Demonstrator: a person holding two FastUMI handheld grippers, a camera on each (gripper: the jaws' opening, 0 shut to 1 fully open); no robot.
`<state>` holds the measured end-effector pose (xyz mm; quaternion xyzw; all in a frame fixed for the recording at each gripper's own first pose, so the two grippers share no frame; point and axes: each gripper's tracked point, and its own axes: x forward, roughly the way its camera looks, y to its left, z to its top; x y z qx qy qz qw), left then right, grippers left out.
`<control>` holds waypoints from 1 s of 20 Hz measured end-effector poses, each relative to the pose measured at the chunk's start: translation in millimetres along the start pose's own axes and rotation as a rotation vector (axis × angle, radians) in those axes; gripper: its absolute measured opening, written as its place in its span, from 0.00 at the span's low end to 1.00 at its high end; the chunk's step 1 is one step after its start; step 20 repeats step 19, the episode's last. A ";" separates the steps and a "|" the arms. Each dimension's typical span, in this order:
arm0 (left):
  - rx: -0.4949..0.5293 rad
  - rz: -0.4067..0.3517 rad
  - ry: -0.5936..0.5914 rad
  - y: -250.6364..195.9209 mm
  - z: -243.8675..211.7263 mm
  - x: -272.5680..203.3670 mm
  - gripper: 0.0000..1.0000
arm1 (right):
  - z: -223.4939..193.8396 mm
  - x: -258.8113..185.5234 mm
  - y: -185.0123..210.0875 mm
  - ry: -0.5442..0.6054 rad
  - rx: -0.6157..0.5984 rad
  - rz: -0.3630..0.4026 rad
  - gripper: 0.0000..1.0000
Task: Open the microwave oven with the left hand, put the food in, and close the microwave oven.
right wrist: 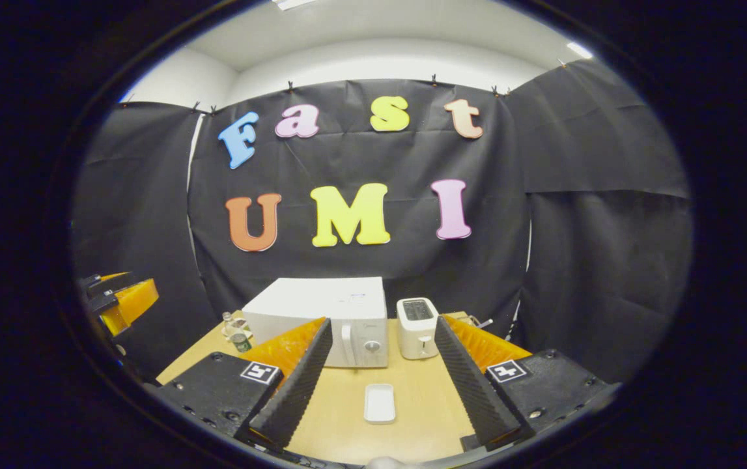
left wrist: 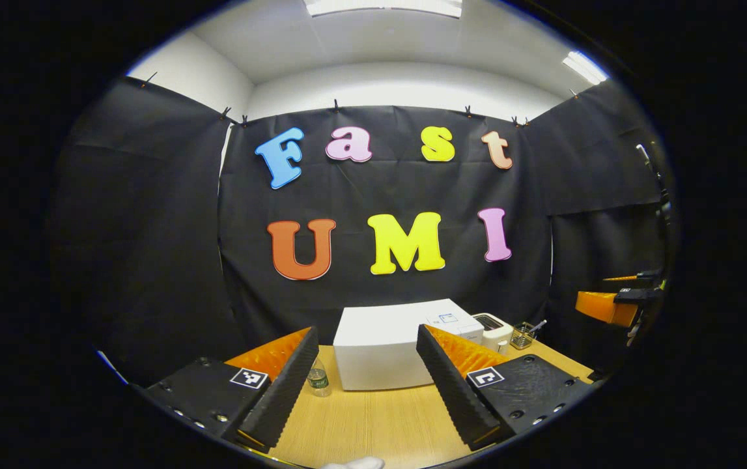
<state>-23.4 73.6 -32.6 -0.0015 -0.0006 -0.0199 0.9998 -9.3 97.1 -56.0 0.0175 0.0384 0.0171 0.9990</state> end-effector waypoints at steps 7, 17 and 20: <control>-0.032 0.050 -0.027 19.2 18.6 -2.4 0.95 | 33.7 -1.4 16.6 -0.058 -0.019 0.043 0.91; -0.044 0.037 -0.018 20.7 23.5 7.7 1.00 | 51.0 -5.5 10.3 -0.094 -0.008 0.036 0.90; -0.036 0.030 -0.026 18.4 26.2 8.9 0.88 | 57.0 -7.5 7.2 -0.111 -0.009 0.029 1.00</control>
